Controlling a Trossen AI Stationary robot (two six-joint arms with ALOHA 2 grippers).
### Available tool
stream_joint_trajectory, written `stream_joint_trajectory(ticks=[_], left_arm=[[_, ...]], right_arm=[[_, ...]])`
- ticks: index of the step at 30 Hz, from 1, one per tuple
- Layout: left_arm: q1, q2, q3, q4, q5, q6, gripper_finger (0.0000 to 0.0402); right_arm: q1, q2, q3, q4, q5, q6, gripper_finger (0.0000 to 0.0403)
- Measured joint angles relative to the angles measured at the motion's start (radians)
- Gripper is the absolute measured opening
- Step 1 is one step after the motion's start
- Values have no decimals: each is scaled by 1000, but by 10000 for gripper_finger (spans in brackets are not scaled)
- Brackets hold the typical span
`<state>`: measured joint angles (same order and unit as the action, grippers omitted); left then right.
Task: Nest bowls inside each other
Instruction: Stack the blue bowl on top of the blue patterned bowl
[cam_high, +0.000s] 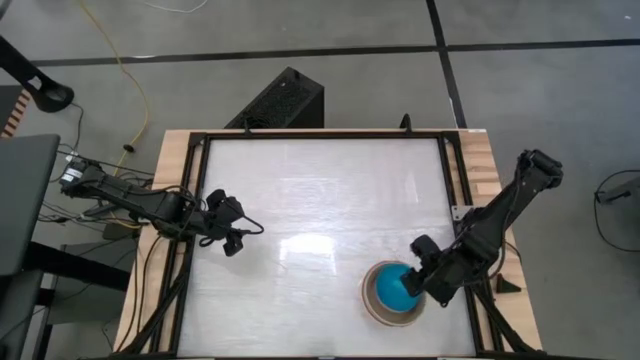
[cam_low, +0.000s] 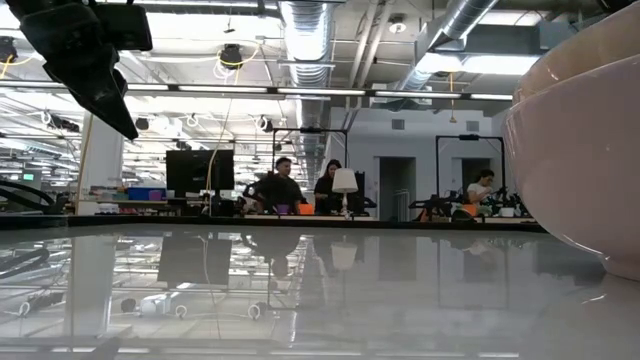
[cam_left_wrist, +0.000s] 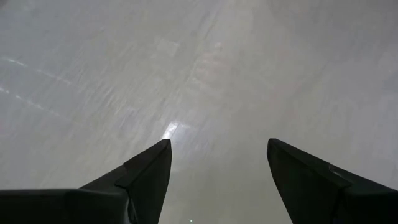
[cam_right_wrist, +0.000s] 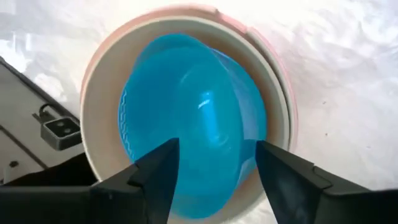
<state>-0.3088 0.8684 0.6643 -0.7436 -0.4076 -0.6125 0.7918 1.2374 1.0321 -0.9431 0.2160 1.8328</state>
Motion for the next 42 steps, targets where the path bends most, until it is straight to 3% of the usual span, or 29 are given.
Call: stream_joint_trajectory(ticks=[28,42], left_arm=[[0,0,0,0,0,-25,255],[0,0,0,0,0,-40,255]], right_arm=[[-3,-45,0,-62,6,-1,249],[-39,33,-5,-3,-4,-51,249]])
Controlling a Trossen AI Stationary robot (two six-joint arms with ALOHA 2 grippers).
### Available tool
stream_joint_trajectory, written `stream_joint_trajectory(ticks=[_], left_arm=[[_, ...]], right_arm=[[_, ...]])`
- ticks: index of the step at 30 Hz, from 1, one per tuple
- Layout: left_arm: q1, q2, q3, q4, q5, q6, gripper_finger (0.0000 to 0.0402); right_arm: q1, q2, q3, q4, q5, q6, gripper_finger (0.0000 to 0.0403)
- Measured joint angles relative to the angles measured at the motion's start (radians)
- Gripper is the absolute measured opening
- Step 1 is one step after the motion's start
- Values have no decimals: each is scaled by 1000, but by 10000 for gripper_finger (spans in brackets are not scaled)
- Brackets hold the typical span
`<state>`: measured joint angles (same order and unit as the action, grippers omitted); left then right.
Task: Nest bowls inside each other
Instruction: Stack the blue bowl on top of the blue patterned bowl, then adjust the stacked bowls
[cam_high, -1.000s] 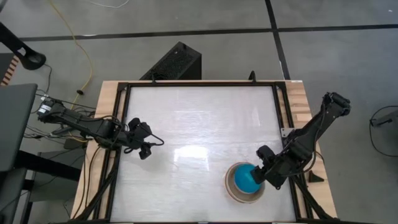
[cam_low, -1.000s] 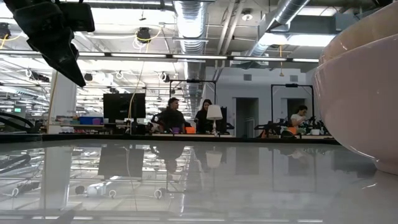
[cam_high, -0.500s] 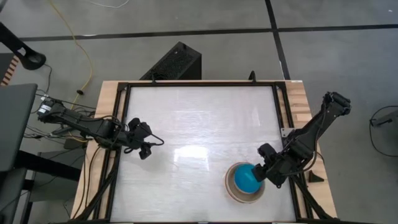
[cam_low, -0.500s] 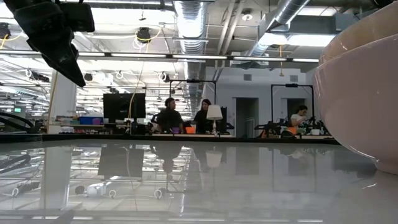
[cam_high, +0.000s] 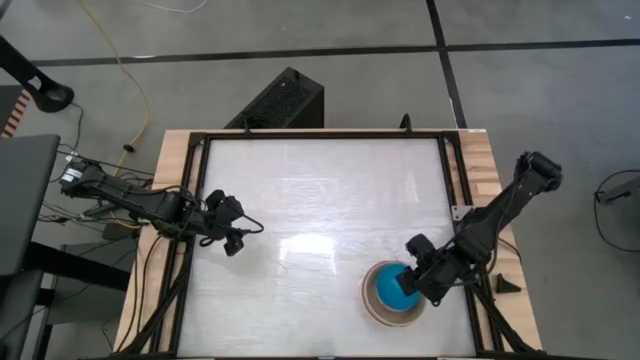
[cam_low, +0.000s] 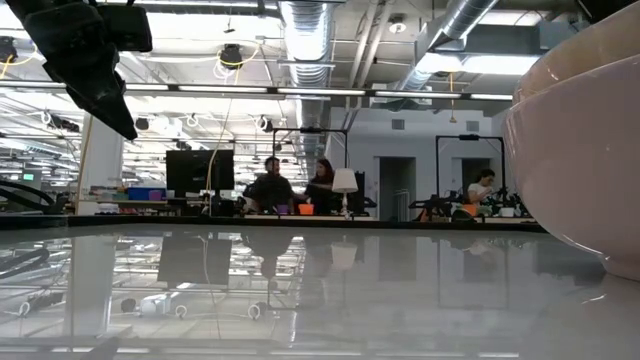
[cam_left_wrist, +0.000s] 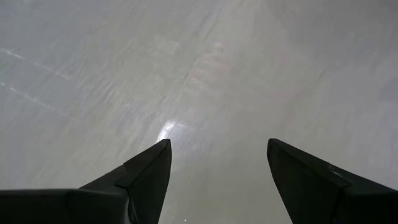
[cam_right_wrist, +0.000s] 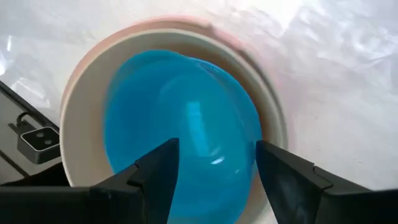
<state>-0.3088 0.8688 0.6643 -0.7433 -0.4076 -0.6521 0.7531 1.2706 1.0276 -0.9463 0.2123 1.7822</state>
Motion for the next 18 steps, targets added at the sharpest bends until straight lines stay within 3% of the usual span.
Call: stream_joint_trajectory(ticks=[6,18], left_arm=[[0,0,0,0,0,0,255],[0,0,0,0,0,11,255]], right_arm=[[-20,44,-15,76,-8,-45,249],[-23,25,-15,12,-15,-42,249]])
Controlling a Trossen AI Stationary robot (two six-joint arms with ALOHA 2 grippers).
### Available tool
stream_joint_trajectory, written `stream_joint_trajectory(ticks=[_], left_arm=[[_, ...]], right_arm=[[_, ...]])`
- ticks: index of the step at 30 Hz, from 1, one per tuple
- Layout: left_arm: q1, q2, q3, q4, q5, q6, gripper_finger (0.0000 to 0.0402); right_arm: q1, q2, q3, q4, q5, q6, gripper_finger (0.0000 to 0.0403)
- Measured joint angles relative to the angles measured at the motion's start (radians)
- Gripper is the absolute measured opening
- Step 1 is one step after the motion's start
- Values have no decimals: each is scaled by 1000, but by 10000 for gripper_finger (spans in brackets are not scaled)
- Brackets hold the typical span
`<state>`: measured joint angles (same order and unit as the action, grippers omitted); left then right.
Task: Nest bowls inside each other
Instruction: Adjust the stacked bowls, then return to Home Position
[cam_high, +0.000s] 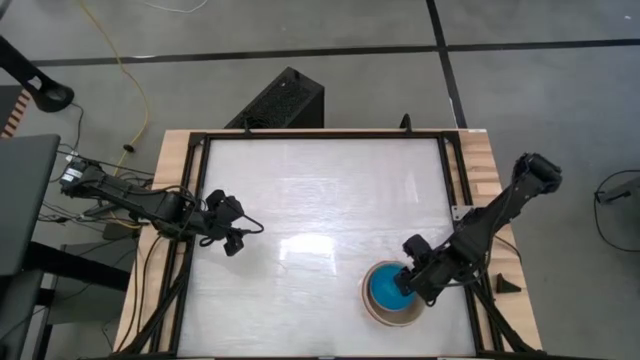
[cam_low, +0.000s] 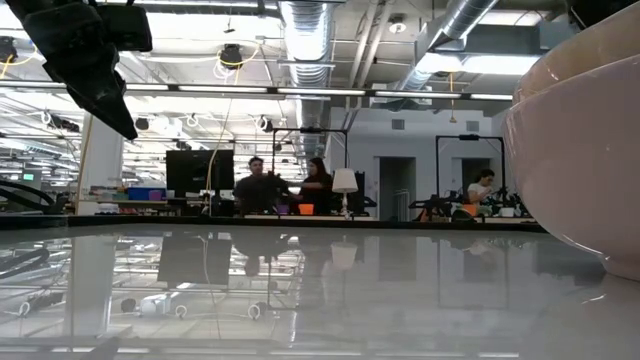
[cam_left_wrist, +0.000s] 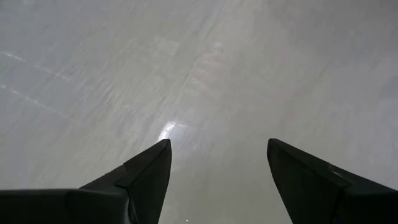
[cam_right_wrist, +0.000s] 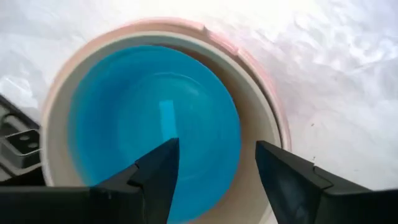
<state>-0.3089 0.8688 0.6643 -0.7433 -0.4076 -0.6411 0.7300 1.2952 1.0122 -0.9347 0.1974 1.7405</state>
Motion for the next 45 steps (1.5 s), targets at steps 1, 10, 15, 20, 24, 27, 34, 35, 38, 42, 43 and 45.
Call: stream_joint_trajectory(ticks=[1,10,15,20,24,27,34,35,38,42,43,45], left_arm=[[0,0,0,0,0,0,255],[0,0,0,0,7,-1,255],[0,0,0,0,2,3,255],[0,0,0,0,2,35,255],[0,0,0,0,1,63,255],[0,0,0,0,0,72,255],[0,0,0,0,2,73,255],[0,0,0,0,3,73,255],[0,0,0,0,7,72,255],[0,0,0,18,8,59,255],[0,0,0,43,9,59,255],[0,0,0,130,16,71,255]], right_arm=[[0,-10,0,0,1,10,249],[45,18,78,324,94,-24,249],[70,130,78,556,90,-38,249],[61,228,77,618,63,-30,249],[49,265,77,646,63,-29,249],[39,279,77,637,58,-29,249],[14,266,77,611,36,-72,249],[11,256,77,615,36,-85,249],[-1,205,77,612,39,-129,249],[-15,124,77,583,120,-246,249],[-23,101,77,584,157,-296,249],[-44,61,77,586,244,-422,249]])
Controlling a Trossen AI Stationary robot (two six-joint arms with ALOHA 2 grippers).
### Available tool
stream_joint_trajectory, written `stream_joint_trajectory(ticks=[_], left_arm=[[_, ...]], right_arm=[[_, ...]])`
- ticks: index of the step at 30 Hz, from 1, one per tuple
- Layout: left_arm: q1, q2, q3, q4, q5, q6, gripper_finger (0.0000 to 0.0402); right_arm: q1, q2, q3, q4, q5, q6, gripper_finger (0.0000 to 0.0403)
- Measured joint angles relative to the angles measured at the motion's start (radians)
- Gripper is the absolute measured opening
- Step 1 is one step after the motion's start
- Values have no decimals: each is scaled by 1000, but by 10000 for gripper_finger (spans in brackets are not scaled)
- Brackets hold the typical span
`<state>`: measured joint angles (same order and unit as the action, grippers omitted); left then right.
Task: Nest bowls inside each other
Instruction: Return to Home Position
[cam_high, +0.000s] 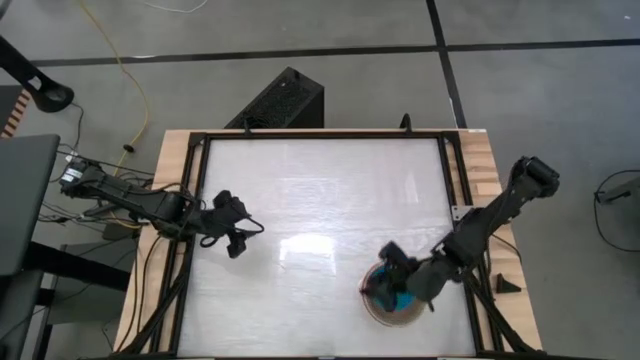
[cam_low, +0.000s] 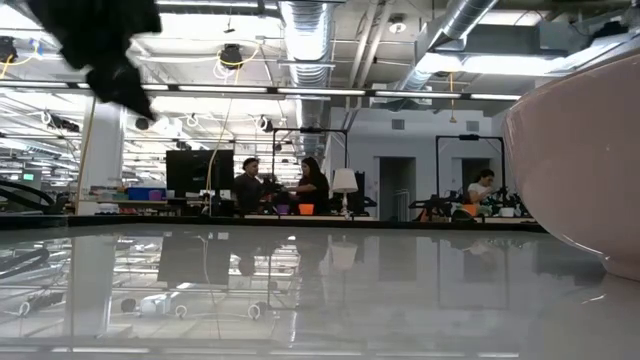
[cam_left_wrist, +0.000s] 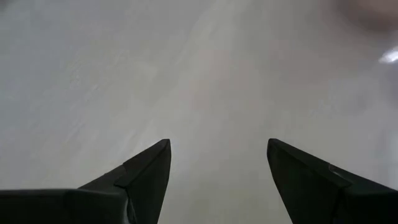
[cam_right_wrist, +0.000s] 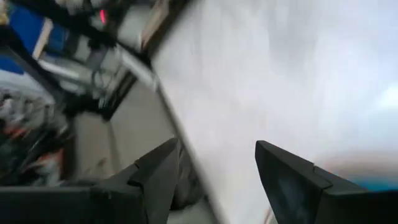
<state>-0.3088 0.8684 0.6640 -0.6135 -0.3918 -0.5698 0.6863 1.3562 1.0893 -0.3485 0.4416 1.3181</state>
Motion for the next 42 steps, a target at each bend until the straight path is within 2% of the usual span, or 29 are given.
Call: stream_joint_trajectory(ticks=[3,6,8,12,16,20,23,27,30,33,37,42], left_arm=[[0,0,0,215,24,57,255],[0,-1,1,448,65,140,255],[1,-17,16,515,83,194,255],[1,-101,50,524,80,249,255],[1,-236,50,437,48,261,254],[2,-344,50,368,13,262,244],[2,-392,46,371,13,301,233],[2,-461,-66,473,13,336,211],[2,-525,-183,567,13,333,188],[2,-597,-310,679,12,303,160],[2,-673,-479,803,-6,237,121],[2,-748,-630,921,20,190,77]], right_arm=[[-53,-40,0,7,85,-222,249],[-124,-80,0,5,84,-427,249],[-164,-113,0,5,83,-546,248],[-206,-190,0,-39,80,-739,227],[-219,-309,-46,-127,111,-814,181],[-241,-459,-198,-122,129,-833,122],[-269,-587,-360,10,129,-870,78],[-325,-747,-599,280,100,-965,28],[-386,-848,-746,408,34,-1040,19],[-431,-936,-847,423,-67,-1114,24],[-469,-1025,-944,424,-131,-1082,37],[-503,-1089,-1038,408,-269,-1068,27]])
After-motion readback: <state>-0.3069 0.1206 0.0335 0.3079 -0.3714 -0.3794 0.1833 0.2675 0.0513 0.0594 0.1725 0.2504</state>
